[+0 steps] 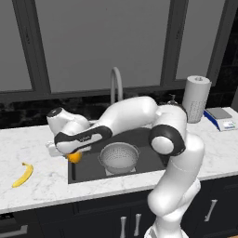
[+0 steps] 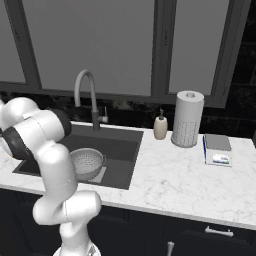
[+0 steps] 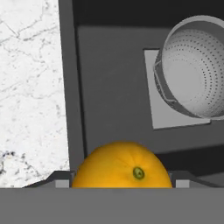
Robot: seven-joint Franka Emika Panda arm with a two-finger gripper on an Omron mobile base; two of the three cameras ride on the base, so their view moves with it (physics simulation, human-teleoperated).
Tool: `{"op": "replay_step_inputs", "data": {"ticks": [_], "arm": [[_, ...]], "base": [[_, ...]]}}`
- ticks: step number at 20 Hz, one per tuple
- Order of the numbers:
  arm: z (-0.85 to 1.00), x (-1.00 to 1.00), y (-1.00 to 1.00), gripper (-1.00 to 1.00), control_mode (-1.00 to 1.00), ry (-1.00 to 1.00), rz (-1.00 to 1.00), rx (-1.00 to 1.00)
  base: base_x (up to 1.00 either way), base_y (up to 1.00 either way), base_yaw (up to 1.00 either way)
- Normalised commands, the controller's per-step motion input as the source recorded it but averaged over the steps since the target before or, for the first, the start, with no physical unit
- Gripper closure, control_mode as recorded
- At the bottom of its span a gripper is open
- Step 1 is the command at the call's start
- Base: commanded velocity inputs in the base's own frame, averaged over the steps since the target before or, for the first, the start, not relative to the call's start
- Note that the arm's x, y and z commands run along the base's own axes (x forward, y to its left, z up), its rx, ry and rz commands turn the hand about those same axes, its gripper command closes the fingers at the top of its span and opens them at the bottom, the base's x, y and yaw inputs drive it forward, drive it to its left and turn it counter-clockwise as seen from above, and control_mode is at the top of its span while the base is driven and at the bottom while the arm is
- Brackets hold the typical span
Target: Put the colander in the sink, put the banana, orange in the colander, and turn on the sink faucet and pour water over the colander.
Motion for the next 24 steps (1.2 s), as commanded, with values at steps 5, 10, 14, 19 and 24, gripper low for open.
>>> {"op": "replay_step_inputs", "data": {"ticks": [5,10,14,19,24], "arm": [[0.16,0.0,-0.84,1.0,-1.0,-0.01,-0.02,-0.08],[0.04,0.27,-0.64,1.0,-1.0,0.11,-0.05,-0.15],[-0.15,0.35,-0.37,1.0,-1.0,0.13,-0.07,-0.18],[-0.25,0.41,-0.3,1.0,-1.0,0.11,-0.1,-0.19],[-0.26,0.4,-0.27,1.0,-1.0,0.07,-0.07,-0.15]], "base": [[0.0,0.0,0.0],[0.0,0.0,0.0],[0.0,0.0,0.0],[0.0,0.0,0.0],[0.0,0.0,0.0]]}}
